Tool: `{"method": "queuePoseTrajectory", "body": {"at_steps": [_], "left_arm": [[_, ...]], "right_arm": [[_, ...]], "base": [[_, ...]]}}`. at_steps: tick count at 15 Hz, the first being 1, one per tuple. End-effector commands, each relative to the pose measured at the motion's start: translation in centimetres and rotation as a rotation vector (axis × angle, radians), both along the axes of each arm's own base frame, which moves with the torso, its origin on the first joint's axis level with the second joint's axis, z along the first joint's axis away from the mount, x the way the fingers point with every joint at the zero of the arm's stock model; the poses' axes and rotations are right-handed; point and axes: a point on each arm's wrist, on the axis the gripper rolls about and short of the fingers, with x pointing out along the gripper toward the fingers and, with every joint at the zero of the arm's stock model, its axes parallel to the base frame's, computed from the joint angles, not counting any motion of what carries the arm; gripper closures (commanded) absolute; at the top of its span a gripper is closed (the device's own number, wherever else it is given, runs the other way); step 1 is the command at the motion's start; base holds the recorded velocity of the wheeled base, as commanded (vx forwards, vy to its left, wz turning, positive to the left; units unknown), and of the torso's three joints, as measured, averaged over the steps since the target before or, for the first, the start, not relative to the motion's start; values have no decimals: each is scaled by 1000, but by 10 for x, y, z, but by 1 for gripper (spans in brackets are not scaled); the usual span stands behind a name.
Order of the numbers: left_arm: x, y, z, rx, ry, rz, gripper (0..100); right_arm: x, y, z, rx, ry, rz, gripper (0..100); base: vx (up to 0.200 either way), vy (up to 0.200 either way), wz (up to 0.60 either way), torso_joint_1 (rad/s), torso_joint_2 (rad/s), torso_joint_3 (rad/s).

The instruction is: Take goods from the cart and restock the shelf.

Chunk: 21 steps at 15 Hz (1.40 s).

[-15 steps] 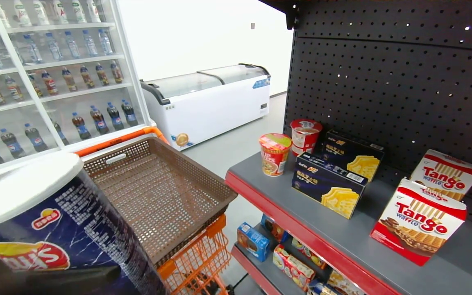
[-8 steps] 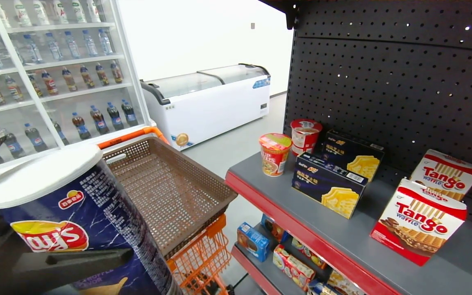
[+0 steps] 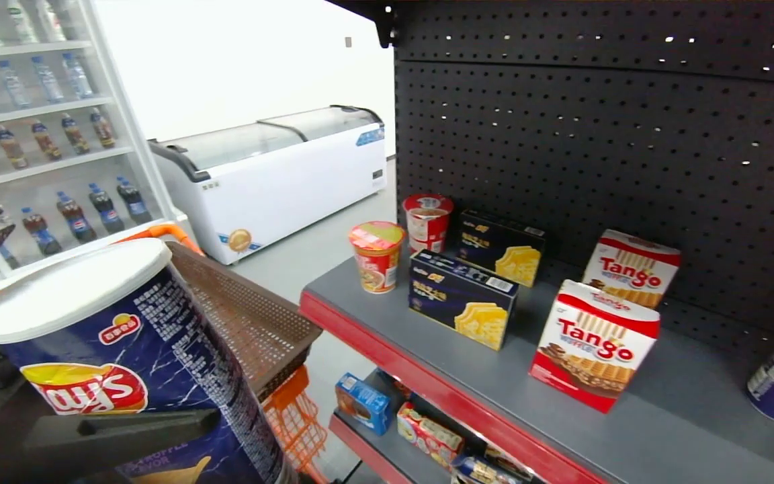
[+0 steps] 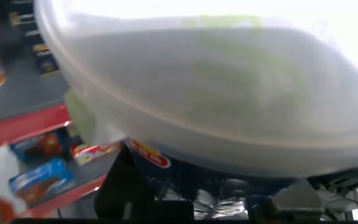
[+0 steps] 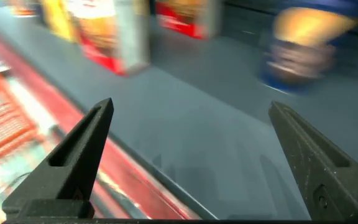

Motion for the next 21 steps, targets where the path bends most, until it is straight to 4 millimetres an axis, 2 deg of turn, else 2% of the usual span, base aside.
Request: {"method": "queuePoseTrajectory", "body": {"at_steps": [1, 16, 21], "left_arm": [[0, 0, 0, 1, 0, 1, 100], [0, 0, -3, 3, 12, 3, 100], [-1, 1, -4, 5, 18, 11, 100]], "right_arm": [[0, 0, 0, 0, 1, 1, 0], [0, 0, 0, 0, 1, 1, 0], [0, 0, 0, 0, 1, 1, 0]], "base": [[0, 0, -600, -2, 2, -2], [0, 0, -600, 1, 3, 4], [0, 0, 0, 0, 0, 0]]}}
